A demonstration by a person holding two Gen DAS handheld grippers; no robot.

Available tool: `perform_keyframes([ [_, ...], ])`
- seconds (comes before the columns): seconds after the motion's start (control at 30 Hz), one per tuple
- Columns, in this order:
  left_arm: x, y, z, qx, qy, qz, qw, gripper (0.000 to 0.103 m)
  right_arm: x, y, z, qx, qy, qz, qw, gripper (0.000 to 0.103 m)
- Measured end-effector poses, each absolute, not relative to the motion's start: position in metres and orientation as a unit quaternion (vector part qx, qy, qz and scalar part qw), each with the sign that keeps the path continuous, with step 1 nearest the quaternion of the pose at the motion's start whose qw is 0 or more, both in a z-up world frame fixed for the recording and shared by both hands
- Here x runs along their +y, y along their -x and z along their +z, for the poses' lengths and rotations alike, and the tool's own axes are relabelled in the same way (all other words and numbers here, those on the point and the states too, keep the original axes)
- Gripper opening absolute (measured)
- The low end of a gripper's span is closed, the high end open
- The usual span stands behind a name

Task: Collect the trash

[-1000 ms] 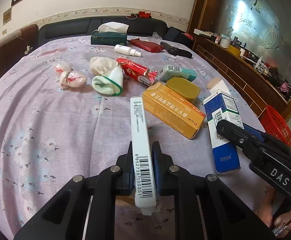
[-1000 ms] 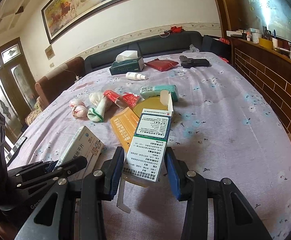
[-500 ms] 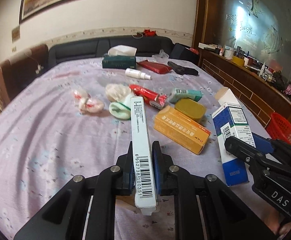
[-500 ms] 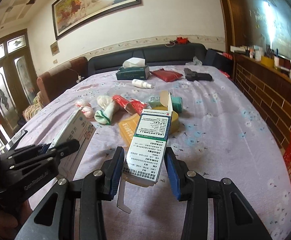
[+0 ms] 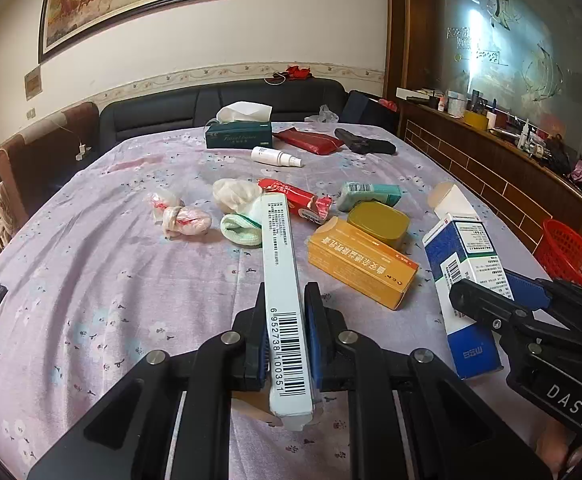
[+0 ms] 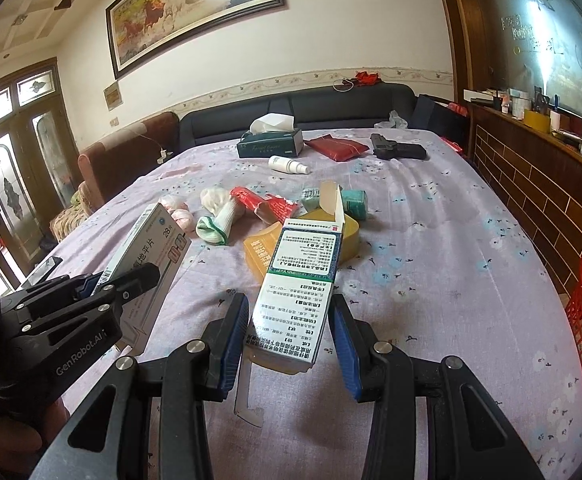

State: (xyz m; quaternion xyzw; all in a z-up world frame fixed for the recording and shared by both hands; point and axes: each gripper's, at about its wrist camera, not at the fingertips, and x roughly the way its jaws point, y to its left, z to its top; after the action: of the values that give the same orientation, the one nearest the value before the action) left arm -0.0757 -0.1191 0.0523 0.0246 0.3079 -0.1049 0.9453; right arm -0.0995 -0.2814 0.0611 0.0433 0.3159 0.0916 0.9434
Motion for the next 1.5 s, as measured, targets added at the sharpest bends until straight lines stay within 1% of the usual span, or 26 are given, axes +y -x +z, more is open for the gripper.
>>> perform_keyframes([
  [1.23, -0.133, 0.079, 0.049, 0.312, -0.038, -0.118, 0.942, 0.015, -0.296, 0.104, 0.061, 0.322, -0.061, 0.084, 0.941, 0.044],
  [1.5, -0.153, 0.078, 0.056, 0.325, -0.035, -0.161, 0.931, 0.015, -0.320, 0.108, 0.065, 0.320, -0.083, 0.072, 0.941, 0.044],
])
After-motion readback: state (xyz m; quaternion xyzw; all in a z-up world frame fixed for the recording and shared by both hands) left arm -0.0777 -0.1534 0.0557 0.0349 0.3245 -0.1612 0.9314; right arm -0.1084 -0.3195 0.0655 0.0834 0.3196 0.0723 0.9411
